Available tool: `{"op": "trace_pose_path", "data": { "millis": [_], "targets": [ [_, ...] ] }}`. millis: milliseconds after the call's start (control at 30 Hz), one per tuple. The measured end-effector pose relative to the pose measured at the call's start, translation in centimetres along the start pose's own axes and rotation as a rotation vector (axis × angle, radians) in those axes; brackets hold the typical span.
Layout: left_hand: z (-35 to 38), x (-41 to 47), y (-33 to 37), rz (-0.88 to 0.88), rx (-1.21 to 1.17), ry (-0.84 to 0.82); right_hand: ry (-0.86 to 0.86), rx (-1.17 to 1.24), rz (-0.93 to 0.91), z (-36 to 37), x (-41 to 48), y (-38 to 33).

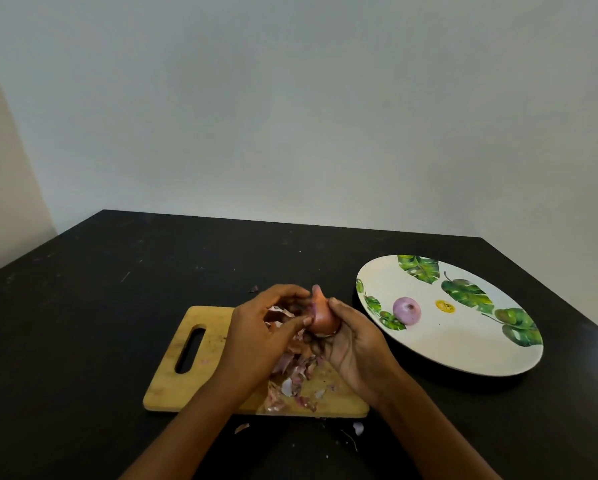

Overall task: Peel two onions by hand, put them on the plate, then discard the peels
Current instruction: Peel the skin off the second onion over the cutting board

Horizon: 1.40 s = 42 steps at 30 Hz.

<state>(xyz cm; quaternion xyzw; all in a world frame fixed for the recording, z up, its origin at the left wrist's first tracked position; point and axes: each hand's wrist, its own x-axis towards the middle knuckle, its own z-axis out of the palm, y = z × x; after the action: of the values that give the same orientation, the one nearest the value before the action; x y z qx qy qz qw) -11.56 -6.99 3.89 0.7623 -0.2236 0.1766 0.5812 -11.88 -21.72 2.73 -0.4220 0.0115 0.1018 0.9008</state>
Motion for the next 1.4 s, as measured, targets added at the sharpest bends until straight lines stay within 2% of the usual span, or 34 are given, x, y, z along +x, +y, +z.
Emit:
{"op": "trace_pose_path", "data": {
  "millis": [200, 433, 567, 667, 767, 933, 1400],
  "targets": [
    [0.0, 0.0, -0.5, 0.023, 0.038, 0.021, 0.09, -0.023, -0.048, -0.3, 0.3, 0.1],
    [0.6, -0.4, 0.0, 0.015, 0.047, -0.116, 0.258, 0.063, -0.107, -0.9, 0.6, -0.9],
    [0.8, -0.6, -0.6, 0.045, 0.11, -0.17, 0.282, 0.058, -0.108, -1.0, 0.6, -1.1],
    [0.8, -0.5, -1.0, 0.1, 0.189, -0.153, 0.24, 0.053, -0.103, -0.9, 0.5, -1.1],
    [0.8, -0.3, -1.1, 0.127, 0.258, -0.053, 0.178, 0.027, -0.067, -0.8, 0.3, -1.1],
    [0.4, -0.3, -0.6, 0.128, 0.147, 0.078, 0.05, -0.103, -0.052, -0.5, -0.1, -0.6],
    [0.4, -0.3, -0.7, 0.051, 0.146, 0.133, -0.009, -0.239, -0.087, -0.2, -0.6, -0.4]
  ]
}}
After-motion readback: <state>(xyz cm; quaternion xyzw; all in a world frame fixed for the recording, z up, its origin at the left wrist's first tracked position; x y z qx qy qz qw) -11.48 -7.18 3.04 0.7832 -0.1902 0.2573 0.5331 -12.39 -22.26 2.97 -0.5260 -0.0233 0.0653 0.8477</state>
